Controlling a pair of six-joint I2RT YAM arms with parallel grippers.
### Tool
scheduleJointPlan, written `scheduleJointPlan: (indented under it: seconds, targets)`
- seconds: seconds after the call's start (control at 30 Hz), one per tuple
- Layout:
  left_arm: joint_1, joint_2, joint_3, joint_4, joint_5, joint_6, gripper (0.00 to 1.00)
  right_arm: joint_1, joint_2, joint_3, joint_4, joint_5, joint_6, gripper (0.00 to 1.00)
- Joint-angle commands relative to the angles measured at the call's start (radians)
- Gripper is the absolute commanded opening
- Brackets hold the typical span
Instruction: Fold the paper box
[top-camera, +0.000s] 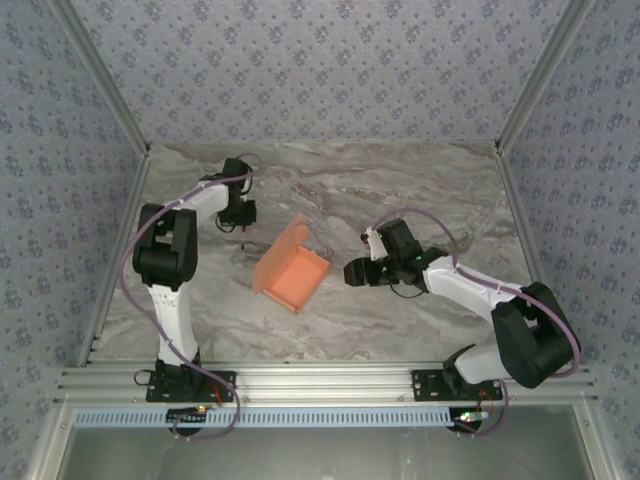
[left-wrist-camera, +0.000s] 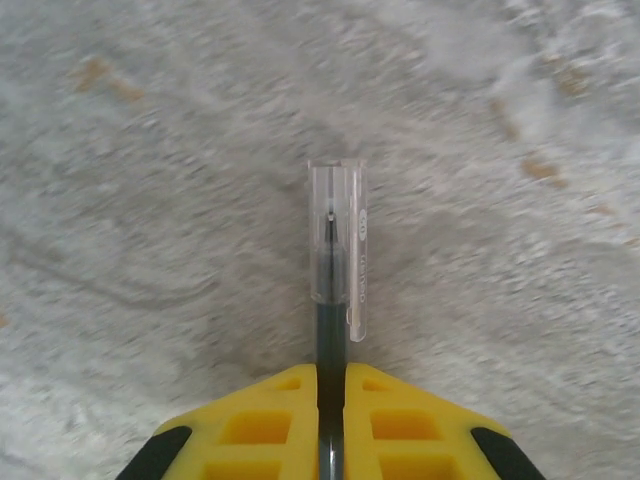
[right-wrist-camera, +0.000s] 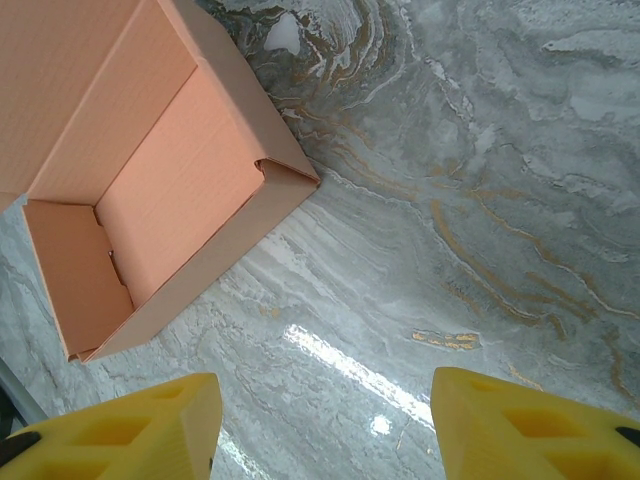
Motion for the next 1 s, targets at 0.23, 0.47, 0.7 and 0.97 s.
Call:
scheduleJointPlan:
  seconds: [0.23,0.47,0.7,0.97]
  targets:
    - [0.026,-0.099,-0.090,0.000,0.013,0.015,0.11,-0.004,0.008,0.035,-0.040,0.007,-0.013,0.59]
    - [0.025,-0.179,-0.113,-0.015,0.006,0.015,0.11,0.001,0.017,0.039,-0.040,0.007,-0.013,0.59]
    - [0.019,-0.433,-0.167,-0.053,-0.025,-0.008,0.10,-0.015,-0.013,0.082,-0.119,0.034,-0.066,0.59]
    - [-0.188,-0.747,-0.162,-0.147,-0.025,-0.012,0.11,-0.111,-0.073,0.134,-0.189,0.012,-0.127,0.60]
